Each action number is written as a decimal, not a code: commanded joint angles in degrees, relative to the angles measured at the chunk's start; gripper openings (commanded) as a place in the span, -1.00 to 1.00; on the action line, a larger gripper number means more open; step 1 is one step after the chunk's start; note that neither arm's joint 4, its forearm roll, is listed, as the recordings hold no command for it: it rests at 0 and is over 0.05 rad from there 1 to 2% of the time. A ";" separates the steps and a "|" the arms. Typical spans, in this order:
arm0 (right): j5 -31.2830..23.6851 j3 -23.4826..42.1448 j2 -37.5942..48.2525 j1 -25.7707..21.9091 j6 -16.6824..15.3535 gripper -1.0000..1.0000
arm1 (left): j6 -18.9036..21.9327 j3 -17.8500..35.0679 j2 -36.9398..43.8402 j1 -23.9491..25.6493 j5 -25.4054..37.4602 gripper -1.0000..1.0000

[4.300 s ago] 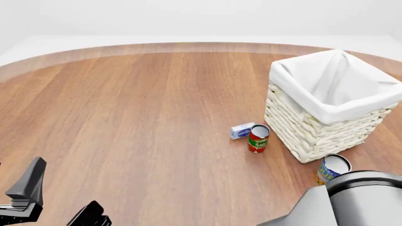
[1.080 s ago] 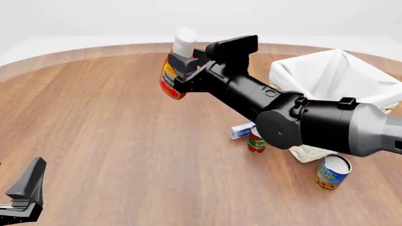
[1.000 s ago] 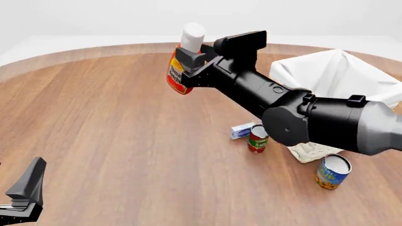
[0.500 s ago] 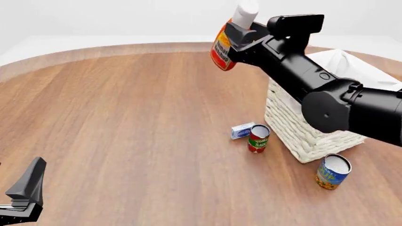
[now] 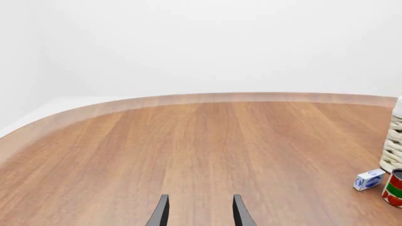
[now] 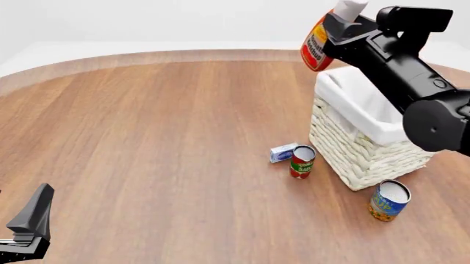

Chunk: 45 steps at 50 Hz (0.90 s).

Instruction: Pick up the ketchup, and put it in the basket.

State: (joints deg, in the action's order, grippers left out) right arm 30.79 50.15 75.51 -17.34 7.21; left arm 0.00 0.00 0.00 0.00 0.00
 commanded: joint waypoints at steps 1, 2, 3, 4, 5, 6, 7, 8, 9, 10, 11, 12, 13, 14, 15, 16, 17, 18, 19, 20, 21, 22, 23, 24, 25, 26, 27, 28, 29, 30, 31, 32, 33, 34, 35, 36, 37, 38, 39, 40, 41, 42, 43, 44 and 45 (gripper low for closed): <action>-2.09 -1.92 -3.77 4.53 0.13 -1.00 | 0.00 0.00 0.00 0.00 0.00 1.00; -2.23 -2.25 -4.27 4.65 0.05 -1.00 | 0.00 0.00 0.00 0.00 0.00 1.00; -2.23 -2.26 -4.28 4.65 0.05 -1.00 | 0.00 0.00 0.00 0.00 0.00 1.00; -2.23 -2.26 -4.28 4.65 0.05 -1.00 | 0.00 0.00 0.00 0.00 0.00 1.00; -3.11 -3.10 -5.61 5.91 -0.16 -1.00 | 0.00 0.00 0.00 0.00 0.00 1.00; -3.12 -3.11 -5.63 5.91 -0.16 -1.00 | 0.00 0.00 0.00 0.00 0.00 1.00; -3.27 -3.19 -5.80 6.07 -0.21 -1.00 | 0.00 0.00 0.00 0.00 0.00 1.00; -3.41 -3.46 -6.27 6.38 -0.16 -1.00 | 0.00 0.00 0.00 0.00 0.00 1.00; -3.41 -3.46 -6.27 6.38 -0.16 -1.00 | 0.00 0.00 0.00 0.00 0.00 1.00; -3.41 -3.46 -6.27 6.38 -0.16 -1.00 | 0.00 0.00 0.00 0.00 0.00 1.00; -3.41 -3.46 -6.27 6.38 -0.16 -1.00 | 0.00 0.00 0.00 0.00 0.00 1.00; -3.41 -3.46 -6.27 6.38 -0.16 -1.00 | 0.00 0.00 0.00 0.00 0.00 1.00; -3.41 -3.46 -6.27 6.38 -0.16 -1.00 | 0.00 0.00 0.00 0.00 0.00 1.00; -3.41 -3.46 -6.27 6.38 -0.16 -1.00 | 0.00 0.00 0.00 0.00 0.00 1.00; -4.19 -4.17 -7.49 8.55 -0.56 -1.00 | 0.00 0.00 0.00 0.00 0.00 1.00; -4.38 -4.21 -7.53 8.88 -1.01 -1.00 | 0.00 0.00 0.00 0.00 0.00 1.00; -4.42 -4.32 -7.65 9.33 -0.98 -1.00 | 0.00 0.00 0.00 0.00 0.00 1.00; -4.42 -4.32 -7.65 9.33 -0.98 -1.00 | 0.00 0.00 0.00 0.00 0.00 1.00; -4.63 -4.36 -7.58 9.88 -1.37 -1.00 | 0.00 0.00 0.00 0.00 0.00 1.00; -4.65 -4.40 -7.46 10.11 -1.55 -1.00 | 0.00 0.00 0.00 0.00 0.00 1.00; -4.50 -4.56 -7.10 10.65 -1.77 -1.00 | 0.00 0.00 0.00 0.00 0.00 1.00; -4.49 -4.56 -7.10 10.65 -1.77 -1.00 | 0.00 0.00 0.00 0.00 0.00 1.00; -4.53 -4.52 -6.48 11.27 -2.24 -1.00 | 0.00 0.00 0.00 0.00 0.00 1.00; -4.45 -4.53 -6.29 11.28 -2.31 -1.00 | 0.00 0.00 0.00 0.00 0.00 1.00; -4.54 -4.38 -5.69 11.62 -2.67 -1.00 | 0.00 0.00 0.00 0.00 0.00 1.00; -4.49 -4.41 -5.39 12.04 -2.78 -1.00 | 0.00 0.00 0.00 0.00 0.00 1.00; -4.32 -4.51 -5.30 12.05 -2.80 -1.00 | 0.00 0.00 0.00 0.00 0.00 1.00; -4.18 -4.63 -5.04 12.34 -2.76 -1.00 | 0.00 0.00 0.00 0.00 0.00 1.00; -4.24 -4.69 -4.92 12.58 -2.79 -1.00 | 0.00 0.00 0.00 0.00 0.00 1.00; -4.29 -4.69 -4.79 12.65 -3.05 -1.00 | 0.00 0.00 0.00 0.00 0.00 1.00; -4.10 -4.85 -4.64 12.83 -3.13 -1.00 | 0.00 0.00 0.00 0.00 0.00 1.00; -3.97 -5.06 -4.45 13.19 -2.86 -1.00 | 0.00 0.00 0.00 0.00 0.00 1.00; -4.02 -5.24 -4.58 13.18 -3.12 -1.00 | 0.00 0.00 0.00 0.00 0.00 1.00; -4.01 -5.39 -4.62 13.28 -3.17 -1.00 | 0.00 0.00 0.00 0.00 0.00 1.00; -3.86 -5.79 -4.79 13.26 -3.00 -1.00 | 0.00 0.00 0.00 0.00 0.00 1.00; -3.83 -5.95 -4.78 13.27 -3.06 -1.00 | 0.00 0.00 0.00 0.00 0.00 1.00; -3.86 -6.10 -4.58 13.55 -3.33 -1.00 | 0.00 0.00 0.00 0.00 0.00 1.00; -3.86 -6.10 -4.58 13.55 -3.33 -1.00 | 0.00 0.00 0.00 0.00 0.00 1.00; -3.40 -6.71 -4.42 13.79 -3.05 -1.00 | 0.00 0.00 0.00 0.00 0.00 1.00; -3.39 -6.72 -4.42 13.79 -3.05 -1.00 | 0.00 0.00 0.00 0.00 0.00 1.00; -3.09 -7.18 -4.26 14.31 -2.95 -1.00 | 0.00 0.00 0.00 0.00 0.00 1.00; -2.89 -7.37 -4.13 14.44 -2.87 -1.00 | 0.00 0.00 0.00 0.00 0.00 1.00; -2.57 -7.50 -3.81 14.59 -2.72 -1.00 | 0.00 0.00 0.00 0.00 0.00 1.00; -2.46 -7.47 -3.51 14.73 -2.80 -1.00 | 0.00 0.00 0.00 0.00 0.00 1.00; -2.34 -7.42 -3.07 14.92 -2.73 -1.00 | 0.00 0.00 0.00 0.00 0.00 1.00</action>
State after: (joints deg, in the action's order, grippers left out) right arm 27.32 43.77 71.21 -4.19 3.60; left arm 0.00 0.00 0.00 0.00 0.00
